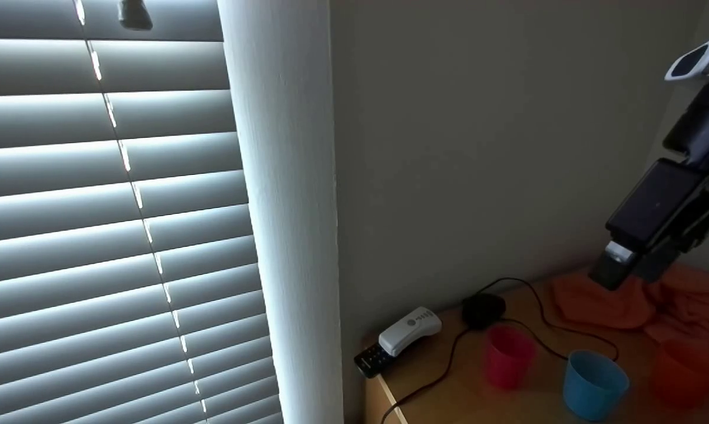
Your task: Lay the three cups on their side
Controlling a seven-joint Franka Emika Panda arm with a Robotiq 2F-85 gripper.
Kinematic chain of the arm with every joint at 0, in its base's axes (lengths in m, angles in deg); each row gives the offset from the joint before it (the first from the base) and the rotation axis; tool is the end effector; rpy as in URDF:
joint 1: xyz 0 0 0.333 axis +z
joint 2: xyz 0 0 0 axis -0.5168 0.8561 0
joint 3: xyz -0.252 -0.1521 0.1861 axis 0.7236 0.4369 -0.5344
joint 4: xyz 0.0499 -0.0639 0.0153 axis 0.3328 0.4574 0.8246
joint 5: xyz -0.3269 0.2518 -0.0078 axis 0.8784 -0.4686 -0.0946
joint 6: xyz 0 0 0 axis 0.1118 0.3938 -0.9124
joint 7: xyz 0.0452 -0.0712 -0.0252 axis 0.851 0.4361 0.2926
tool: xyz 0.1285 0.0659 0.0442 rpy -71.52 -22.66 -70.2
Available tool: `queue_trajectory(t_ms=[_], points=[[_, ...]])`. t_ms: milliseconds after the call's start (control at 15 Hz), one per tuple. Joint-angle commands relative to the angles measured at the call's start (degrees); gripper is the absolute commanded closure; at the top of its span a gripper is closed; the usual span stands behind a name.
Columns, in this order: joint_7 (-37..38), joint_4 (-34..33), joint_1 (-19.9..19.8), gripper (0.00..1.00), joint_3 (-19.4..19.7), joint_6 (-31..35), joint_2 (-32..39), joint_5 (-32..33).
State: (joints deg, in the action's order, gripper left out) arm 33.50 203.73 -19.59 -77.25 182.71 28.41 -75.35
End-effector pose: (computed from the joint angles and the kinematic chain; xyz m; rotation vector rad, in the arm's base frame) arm 0.4082 0.1066 0.4644 -2.8407 -0.2643 -0.2486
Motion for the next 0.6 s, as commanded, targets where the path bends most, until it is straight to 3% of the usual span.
queue_trajectory(t_ms=[0, 533], points=[[0.8, 0.1, -2.6, 0.00, 0.8, -1.1, 1.5, -0.3], [4.2, 0.5, -9.7, 0.00, 2.8, 1.0, 5.4, 0.8]])
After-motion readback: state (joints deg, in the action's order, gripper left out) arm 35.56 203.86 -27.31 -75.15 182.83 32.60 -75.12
